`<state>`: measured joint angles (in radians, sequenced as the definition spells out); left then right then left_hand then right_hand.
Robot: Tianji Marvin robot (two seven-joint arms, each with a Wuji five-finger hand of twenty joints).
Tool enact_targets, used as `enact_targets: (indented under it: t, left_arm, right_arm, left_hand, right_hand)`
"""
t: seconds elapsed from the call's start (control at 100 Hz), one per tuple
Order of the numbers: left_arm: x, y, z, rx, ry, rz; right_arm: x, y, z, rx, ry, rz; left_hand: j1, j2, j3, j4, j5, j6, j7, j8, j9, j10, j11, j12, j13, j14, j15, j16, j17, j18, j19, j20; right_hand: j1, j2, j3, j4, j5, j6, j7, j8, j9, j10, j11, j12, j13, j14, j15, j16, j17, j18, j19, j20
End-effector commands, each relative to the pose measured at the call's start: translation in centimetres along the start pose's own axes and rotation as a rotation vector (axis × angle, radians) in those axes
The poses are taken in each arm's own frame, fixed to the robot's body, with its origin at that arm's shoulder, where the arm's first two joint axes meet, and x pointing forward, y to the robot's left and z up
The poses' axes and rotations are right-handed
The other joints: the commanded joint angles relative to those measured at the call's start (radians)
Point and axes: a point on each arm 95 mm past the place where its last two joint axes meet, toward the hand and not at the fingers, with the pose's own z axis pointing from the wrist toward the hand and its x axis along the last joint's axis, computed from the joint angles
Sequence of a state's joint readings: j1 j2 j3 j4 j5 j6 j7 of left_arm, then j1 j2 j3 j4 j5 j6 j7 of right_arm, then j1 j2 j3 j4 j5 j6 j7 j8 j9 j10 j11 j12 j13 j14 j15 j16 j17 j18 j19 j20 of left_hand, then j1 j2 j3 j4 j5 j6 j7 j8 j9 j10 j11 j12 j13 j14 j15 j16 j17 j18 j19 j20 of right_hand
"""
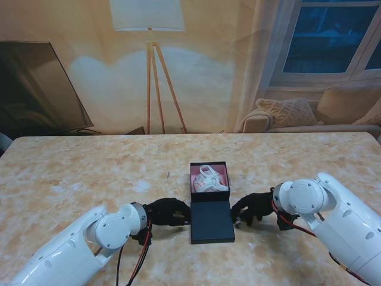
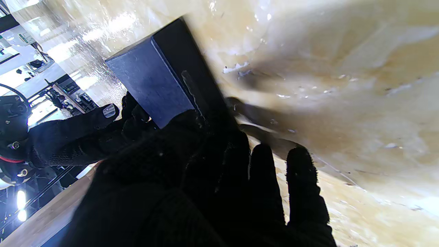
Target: Pack mini donuts into a plastic bag, tie the opening and put the bag into the gift box
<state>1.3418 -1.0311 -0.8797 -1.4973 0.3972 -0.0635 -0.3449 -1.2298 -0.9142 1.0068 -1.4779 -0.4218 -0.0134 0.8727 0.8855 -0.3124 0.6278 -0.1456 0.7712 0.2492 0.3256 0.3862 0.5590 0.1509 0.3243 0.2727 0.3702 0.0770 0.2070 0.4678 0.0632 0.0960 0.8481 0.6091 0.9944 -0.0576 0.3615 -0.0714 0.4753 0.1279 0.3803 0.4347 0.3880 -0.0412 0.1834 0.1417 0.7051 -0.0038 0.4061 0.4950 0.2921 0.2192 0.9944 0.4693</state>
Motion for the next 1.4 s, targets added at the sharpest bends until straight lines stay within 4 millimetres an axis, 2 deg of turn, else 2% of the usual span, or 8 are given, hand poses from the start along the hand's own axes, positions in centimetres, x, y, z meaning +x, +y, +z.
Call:
enact_targets:
  t: [0.0,1.39]
  left_arm:
    - [0.7,2.4,0.4,-0.058,0.022,-0.027]
    - [2.4,1.6,-0.2,0.011,0.102,-0.037]
  right_arm:
    - [1.1,-1.3,1.0,0.034,0.040,0.001]
    - [1.1,-1.3,-0.2,-0.016,0.092,-0.019]
  left_hand:
    - [-0.019,-0.011,0.029,0.013,-0.035,-0.138,-0.050,-0.027,-0.026,-0.132,-0.026,-0.015,0.030,0.109,0.002,-0.008,0.046,0.113,-0.091,-0.075]
    - [-0.019,-0.030,0.050,-0.002,-0.019,-0.125,-0.041,-0.019,-0.003,-0.111,-0.014,-0.007,0.060,0.120,0.025,0.012,0.065,0.114,-0.067,-0.081]
  right_hand:
    - [0.000,-0.002,0.018,0.014,-0.048,-0.154,-0.070,-0.030,0.009,-0.063,-0.027,-0.001,-0.042,0.070,-0.132,-0.059,0.009,-0.004,0.023,0.021]
    - [-0.027,-0.015,0.068,0.010,-0.021,-0.156,-0.054,-0.033,0.049,-0.052,-0.022,0.009,0.002,0.063,-0.073,-0.035,0.026,0.002,0.033,0.011]
